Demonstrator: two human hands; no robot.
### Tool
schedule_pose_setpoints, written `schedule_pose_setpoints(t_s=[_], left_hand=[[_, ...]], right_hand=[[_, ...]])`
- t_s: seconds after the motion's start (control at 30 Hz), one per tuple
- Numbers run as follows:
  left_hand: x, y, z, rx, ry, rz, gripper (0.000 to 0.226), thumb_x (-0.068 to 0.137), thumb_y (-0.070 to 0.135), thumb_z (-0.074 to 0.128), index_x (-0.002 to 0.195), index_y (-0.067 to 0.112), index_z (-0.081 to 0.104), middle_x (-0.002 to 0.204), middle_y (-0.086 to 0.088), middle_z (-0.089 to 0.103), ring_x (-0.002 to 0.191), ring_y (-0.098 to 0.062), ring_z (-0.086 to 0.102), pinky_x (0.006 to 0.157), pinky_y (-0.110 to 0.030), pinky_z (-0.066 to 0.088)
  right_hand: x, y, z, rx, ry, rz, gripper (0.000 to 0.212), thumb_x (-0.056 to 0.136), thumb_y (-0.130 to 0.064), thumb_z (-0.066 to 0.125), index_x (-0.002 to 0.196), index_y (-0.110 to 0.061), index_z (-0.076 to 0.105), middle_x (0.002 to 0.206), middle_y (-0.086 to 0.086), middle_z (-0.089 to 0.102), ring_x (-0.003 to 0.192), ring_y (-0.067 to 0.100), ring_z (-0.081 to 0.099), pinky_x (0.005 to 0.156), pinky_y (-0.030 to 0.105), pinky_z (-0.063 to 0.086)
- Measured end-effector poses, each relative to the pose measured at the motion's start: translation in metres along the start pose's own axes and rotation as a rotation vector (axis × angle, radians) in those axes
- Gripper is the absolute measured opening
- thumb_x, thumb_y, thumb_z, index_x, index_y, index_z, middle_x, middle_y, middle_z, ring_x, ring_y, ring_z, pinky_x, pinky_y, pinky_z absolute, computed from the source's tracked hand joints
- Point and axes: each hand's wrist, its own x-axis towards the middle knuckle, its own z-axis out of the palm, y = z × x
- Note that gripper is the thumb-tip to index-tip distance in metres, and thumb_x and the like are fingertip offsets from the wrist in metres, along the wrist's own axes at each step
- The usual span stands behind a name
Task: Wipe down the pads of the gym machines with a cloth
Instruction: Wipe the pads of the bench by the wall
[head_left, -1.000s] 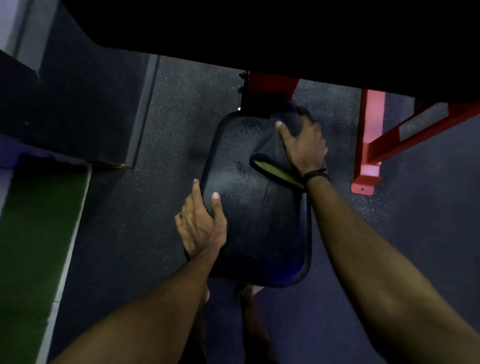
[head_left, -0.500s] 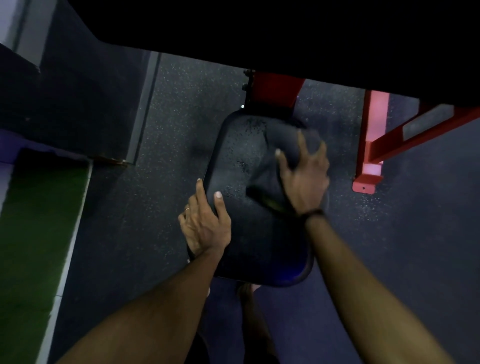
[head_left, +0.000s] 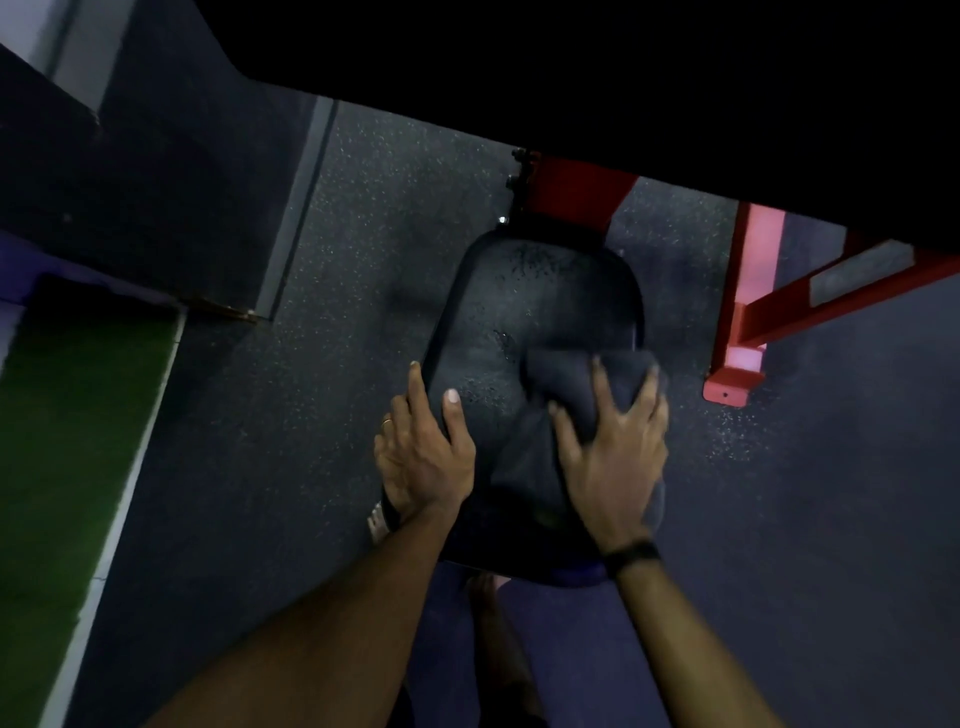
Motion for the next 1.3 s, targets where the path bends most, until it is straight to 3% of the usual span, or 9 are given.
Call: schedule_pose_setpoints(t_s=[0.13, 0.3, 0.53, 0.67, 0.83, 0.97, 1.1, 1.23, 1.3], left_hand=[[0.002, -0.003, 0.003, -0.024, -0.005, 0.001, 0.065, 0.102, 0.055, 0.022, 0.154, 0.017, 0.034, 0.126, -0.015, 0.061, 0.107, -0.032, 0.062, 0.093, -0.049, 0.046], [0.003, -0.003, 0.003, -0.022, -0.016, 0.01, 0.067, 0.102, 0.057, 0.017, 0.156, 0.019, 0.03, 0.132, -0.013, 0.059, 0.112, -0.03, 0.06, 0.094, -0.047, 0.043], [0.003, -0.004, 0.003, -0.012, -0.013, 0.032, 0.066, 0.103, 0.055, 0.017, 0.157, 0.019, 0.029, 0.135, -0.013, 0.057, 0.115, -0.031, 0.058, 0.096, -0.049, 0.043], [0.002, -0.005, 0.004, -0.051, 0.014, 0.033, 0.067, 0.102, 0.055, 0.014, 0.156, 0.019, 0.03, 0.138, -0.012, 0.057, 0.119, -0.031, 0.057, 0.1, -0.047, 0.039], [0.003, -0.006, 0.003, -0.109, 0.02, 0.033, 0.079, 0.095, 0.066, 0.006, 0.159, 0.022, 0.02, 0.159, -0.009, 0.036, 0.137, -0.029, 0.045, 0.115, -0.048, 0.023], [-0.003, -0.008, -0.004, -0.401, 0.108, 0.045, 0.08, 0.094, 0.07, 0.019, 0.159, 0.024, 0.02, 0.165, -0.003, 0.024, 0.144, -0.017, 0.033, 0.12, -0.041, 0.011], [0.008, -0.021, -0.026, -0.822, 0.31, -0.207, 0.08, 0.089, 0.069, 0.032, 0.15, 0.018, 0.04, 0.152, -0.003, 0.047, 0.127, -0.013, 0.051, 0.11, -0.045, 0.038], [0.022, -0.036, -0.056, -0.859, 0.369, -0.131, 0.066, 0.093, 0.058, 0.042, 0.139, 0.012, 0.054, 0.131, -0.001, 0.062, 0.097, 0.02, 0.052, 0.094, -0.021, 0.045], [0.031, -0.039, -0.063, -0.854, 0.331, -0.106, 0.06, 0.094, 0.054, 0.043, 0.135, 0.013, 0.058, 0.125, 0.002, 0.064, 0.094, 0.021, 0.052, 0.096, -0.027, 0.047]], right_hand=[[0.12, -0.031, 0.005, 0.009, 0.009, 0.055, 0.069, 0.094, -0.07, 0.042, 0.15, -0.029, 0.038, 0.156, 0.021, 0.031, 0.14, 0.043, 0.032, 0.101, 0.065, 0.037], [0.175, -0.074, 0.008, -0.187, 0.115, 0.04, 0.069, 0.093, -0.068, 0.042, 0.113, -0.007, 0.067, 0.12, 0.023, 0.06, 0.115, 0.042, 0.052, 0.093, 0.052, 0.036], [0.162, -0.13, 0.033, -0.275, 0.109, -0.228, 0.059, 0.091, -0.066, 0.045, 0.114, -0.018, 0.069, 0.109, 0.02, 0.069, 0.11, 0.043, 0.057, 0.103, 0.064, 0.029], [0.155, -0.158, 0.047, -0.39, 0.043, -0.419, 0.051, 0.085, -0.062, 0.05, 0.114, -0.025, 0.068, 0.112, 0.013, 0.065, 0.11, 0.038, 0.054, 0.097, 0.058, 0.035], [0.153, -0.165, 0.048, -0.432, -0.005, -0.369, 0.05, 0.083, -0.061, 0.053, 0.114, -0.026, 0.07, 0.119, 0.011, 0.062, 0.116, 0.036, 0.05, 0.101, 0.062, 0.031], [0.117, -0.156, 0.043, -0.396, -0.023, -0.364, 0.045, 0.081, -0.051, 0.056, 0.12, -0.03, 0.067, 0.141, 0.009, 0.048, 0.135, 0.037, 0.034, 0.107, 0.071, 0.02], [0.031, -0.145, 0.046, -0.283, -0.081, -0.471, 0.044, 0.078, -0.046, 0.056, 0.118, -0.03, 0.068, 0.151, 0.005, 0.043, 0.146, 0.036, 0.024, 0.111, 0.072, 0.013], [-0.065, -0.126, 0.052, -0.115, -0.07, -0.605, 0.04, 0.08, -0.038, 0.057, 0.117, -0.029, 0.068, 0.148, 0.006, 0.048, 0.148, 0.04, 0.024, 0.112, 0.074, 0.01], [-0.103, -0.107, 0.054, -0.125, -0.102, -0.687, 0.057, 0.073, -0.037, 0.064, 0.129, -0.029, 0.062, 0.152, 0.005, 0.044, 0.149, 0.04, 0.021, 0.113, 0.074, 0.01]])
